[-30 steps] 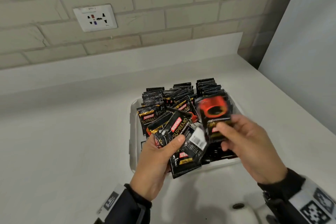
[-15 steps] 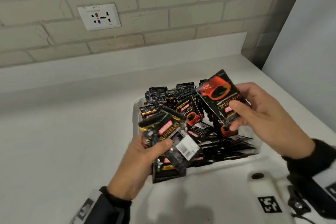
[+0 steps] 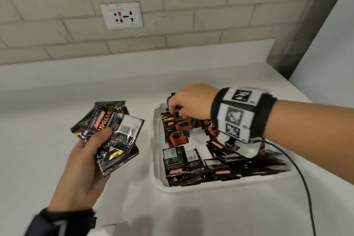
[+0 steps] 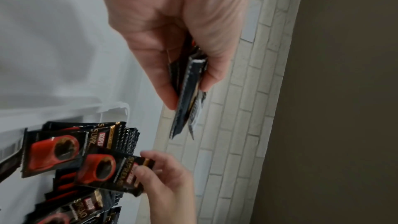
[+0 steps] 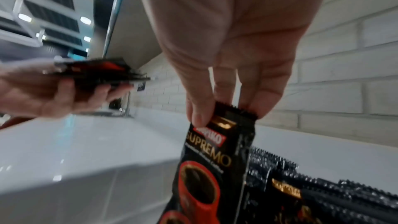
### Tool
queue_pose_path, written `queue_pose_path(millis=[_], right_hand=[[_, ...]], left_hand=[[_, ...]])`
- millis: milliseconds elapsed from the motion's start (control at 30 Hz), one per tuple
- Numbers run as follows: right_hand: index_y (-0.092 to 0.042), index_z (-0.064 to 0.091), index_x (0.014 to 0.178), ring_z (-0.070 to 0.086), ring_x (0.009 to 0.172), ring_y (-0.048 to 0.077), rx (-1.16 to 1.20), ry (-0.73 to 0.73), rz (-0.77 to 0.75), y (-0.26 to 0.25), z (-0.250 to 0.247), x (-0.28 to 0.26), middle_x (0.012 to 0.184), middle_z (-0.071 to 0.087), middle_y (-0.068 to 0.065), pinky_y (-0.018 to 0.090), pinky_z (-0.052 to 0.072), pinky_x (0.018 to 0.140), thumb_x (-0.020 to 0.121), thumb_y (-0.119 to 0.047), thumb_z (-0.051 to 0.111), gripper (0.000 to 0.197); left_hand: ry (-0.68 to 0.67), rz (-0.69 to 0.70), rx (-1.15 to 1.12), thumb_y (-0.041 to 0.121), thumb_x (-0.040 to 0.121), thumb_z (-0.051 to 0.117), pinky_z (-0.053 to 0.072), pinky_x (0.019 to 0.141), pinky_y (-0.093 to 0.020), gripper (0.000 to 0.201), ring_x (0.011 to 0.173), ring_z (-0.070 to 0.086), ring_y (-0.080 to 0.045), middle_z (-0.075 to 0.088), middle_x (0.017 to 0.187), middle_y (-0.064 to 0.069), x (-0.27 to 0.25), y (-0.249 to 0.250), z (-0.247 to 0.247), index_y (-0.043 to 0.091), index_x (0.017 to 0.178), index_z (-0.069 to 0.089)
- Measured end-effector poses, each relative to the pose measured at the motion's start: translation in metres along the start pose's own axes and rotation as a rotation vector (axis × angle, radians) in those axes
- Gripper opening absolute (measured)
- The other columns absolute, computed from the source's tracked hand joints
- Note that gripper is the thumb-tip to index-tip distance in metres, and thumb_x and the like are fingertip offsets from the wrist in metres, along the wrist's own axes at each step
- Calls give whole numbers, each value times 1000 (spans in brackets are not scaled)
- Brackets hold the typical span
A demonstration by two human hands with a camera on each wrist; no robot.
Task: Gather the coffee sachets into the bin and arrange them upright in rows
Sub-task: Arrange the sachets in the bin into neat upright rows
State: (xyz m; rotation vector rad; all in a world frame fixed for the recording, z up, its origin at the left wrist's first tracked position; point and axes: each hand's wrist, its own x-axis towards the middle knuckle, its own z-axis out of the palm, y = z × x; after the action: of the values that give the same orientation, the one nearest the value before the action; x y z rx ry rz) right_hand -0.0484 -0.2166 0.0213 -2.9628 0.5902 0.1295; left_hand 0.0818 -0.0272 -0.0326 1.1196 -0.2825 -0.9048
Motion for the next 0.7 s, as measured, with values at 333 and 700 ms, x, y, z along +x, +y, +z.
queue_pose_path(millis=[333,700], right_hand=[[-21,57,111,58,98,21,-190,-43,-154,-2,38,26,110,58,0,27,38,64,91,-12,52,22],[-18,51,121,50,98,12,110,77,46,17,22,15,117,53,-2,23,37,76,91,-24,55,30]], left_hand=[[-62,-44,99,11,67,63,60,61,-34,37,69,72,-19,74,86,-8,15,-20,23,11,104,62],[-61,-67,100,13,64,65,58,70,-38,43,71,71,-17,75,88,-6,22,-32,33,10,107,61]])
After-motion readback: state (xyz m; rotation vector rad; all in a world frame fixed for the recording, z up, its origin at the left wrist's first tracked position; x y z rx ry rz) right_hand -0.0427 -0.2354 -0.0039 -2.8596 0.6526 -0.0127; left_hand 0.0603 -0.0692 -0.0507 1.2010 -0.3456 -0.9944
